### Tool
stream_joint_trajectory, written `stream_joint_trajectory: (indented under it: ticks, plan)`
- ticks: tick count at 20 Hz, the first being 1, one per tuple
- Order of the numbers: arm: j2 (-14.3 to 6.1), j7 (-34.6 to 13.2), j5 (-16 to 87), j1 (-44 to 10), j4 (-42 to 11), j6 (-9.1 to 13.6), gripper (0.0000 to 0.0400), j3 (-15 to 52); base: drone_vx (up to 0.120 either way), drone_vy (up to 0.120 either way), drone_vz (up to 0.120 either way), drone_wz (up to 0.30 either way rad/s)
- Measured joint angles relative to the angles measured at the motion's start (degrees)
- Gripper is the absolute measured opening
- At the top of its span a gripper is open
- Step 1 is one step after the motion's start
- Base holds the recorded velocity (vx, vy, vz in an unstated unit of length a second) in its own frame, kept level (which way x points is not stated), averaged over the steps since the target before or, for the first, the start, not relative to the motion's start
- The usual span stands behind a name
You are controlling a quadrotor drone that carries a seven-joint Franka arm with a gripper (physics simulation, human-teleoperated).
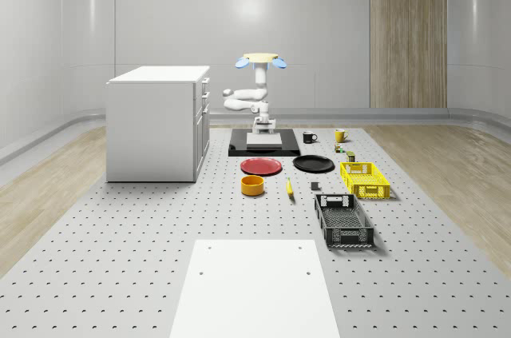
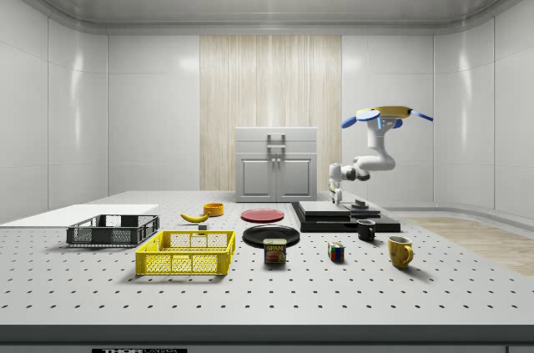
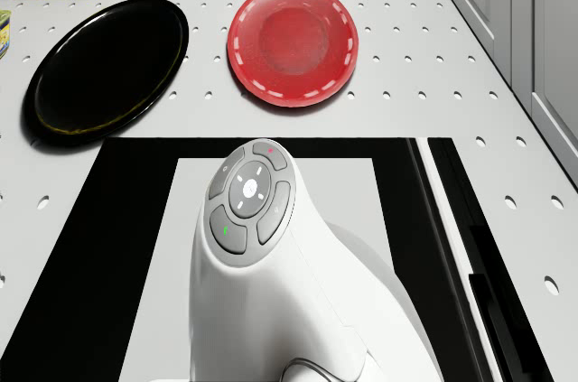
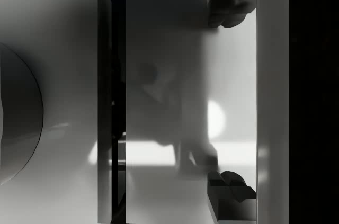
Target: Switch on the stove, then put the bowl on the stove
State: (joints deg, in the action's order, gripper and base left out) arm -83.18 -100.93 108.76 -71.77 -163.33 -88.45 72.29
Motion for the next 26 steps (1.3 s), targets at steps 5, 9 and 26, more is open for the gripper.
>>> stream_joint_trajectory:
  ticks: [5,9,26]
  plan:
    - [-0.2,-0.1,-0.1,-0.1,0.0,-0.2,0.0400,0.0,0.120,0.000,0.000,0.000]
    - [-0.4,-0.1,-0.2,-0.1,0.0,-0.4,0.0400,0.1,0.120,0.000,0.090,0.000]
    - [-1.0,-0.3,-0.5,-0.4,0.1,-1.0,0.0400,0.2,0.120,-0.026,0.000,0.000]
